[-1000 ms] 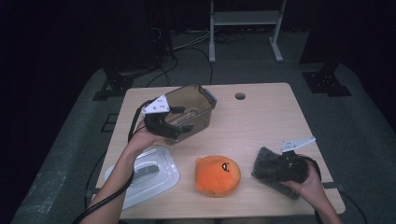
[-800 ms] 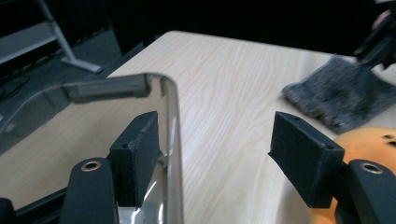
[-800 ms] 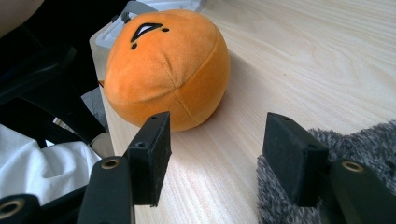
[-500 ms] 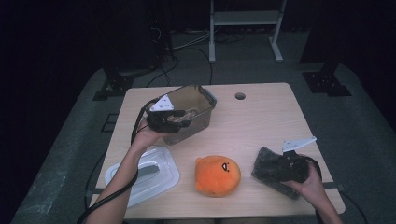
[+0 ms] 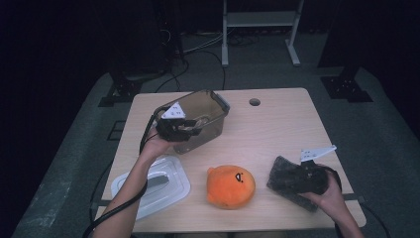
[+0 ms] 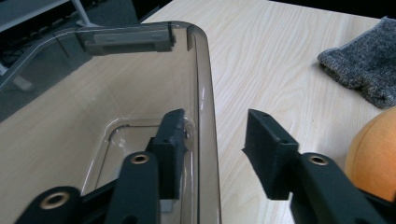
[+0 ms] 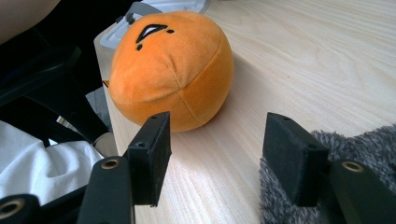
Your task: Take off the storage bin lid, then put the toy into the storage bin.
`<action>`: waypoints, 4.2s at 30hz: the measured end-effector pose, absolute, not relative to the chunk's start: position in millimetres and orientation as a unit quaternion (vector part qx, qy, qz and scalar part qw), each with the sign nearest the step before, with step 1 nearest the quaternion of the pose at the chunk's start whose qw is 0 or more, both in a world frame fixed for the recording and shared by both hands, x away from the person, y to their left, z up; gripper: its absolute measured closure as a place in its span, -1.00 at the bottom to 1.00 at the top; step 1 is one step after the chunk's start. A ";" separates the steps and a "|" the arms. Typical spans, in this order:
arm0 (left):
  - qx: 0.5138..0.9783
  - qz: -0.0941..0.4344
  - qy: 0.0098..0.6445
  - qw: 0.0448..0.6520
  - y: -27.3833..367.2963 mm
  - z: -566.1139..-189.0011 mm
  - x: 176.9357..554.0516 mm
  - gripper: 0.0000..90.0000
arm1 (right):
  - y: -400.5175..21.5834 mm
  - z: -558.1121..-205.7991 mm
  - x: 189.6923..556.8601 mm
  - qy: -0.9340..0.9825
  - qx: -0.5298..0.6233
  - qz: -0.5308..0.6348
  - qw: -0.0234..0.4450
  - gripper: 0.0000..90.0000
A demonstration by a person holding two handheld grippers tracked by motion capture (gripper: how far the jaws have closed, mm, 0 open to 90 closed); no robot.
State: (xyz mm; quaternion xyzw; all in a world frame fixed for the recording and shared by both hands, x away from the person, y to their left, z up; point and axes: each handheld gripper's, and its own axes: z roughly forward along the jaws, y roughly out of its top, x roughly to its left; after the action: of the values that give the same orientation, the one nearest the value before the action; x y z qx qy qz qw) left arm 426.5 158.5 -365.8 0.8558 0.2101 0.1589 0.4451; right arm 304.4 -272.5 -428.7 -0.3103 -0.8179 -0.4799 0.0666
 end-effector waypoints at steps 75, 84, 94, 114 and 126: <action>0.904 0.104 0.077 0.408 97.2 -368.9 391.9 0.78 | -277.4 -425.1 302.7 -0.813 -0.308 -0.489 0.064 -0.09; 0.897 0.097 0.079 0.425 99.4 -366.8 390.1 0.66 | -277.2 -425.0 302.6 -0.814 -0.308 -0.489 0.064 -0.09; 0.883 0.105 0.066 0.453 103.4 -353.9 373.9 0.15 | -277.1 -424.8 302.6 -0.813 -0.308 -0.490 0.063 -0.09; 0.868 0.084 0.037 0.487 101.1 -356.9 338.1 -0.21 | -277.0 -422.5 301.2 -0.813 -0.307 -0.491 0.061 -0.09; 0.869 0.057 0.017 0.492 91.6 -371.1 321.4 -0.33 | -279.3 -422.3 299.8 -0.811 -0.308 -0.494 0.059 -0.09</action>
State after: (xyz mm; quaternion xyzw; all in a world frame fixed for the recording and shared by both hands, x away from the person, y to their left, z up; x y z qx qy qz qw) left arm 321.4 91.6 -371.1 0.8686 0.0175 0.0567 0.4920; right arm 299.8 -279.3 -422.3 -0.3083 -0.8109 -0.4938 0.0591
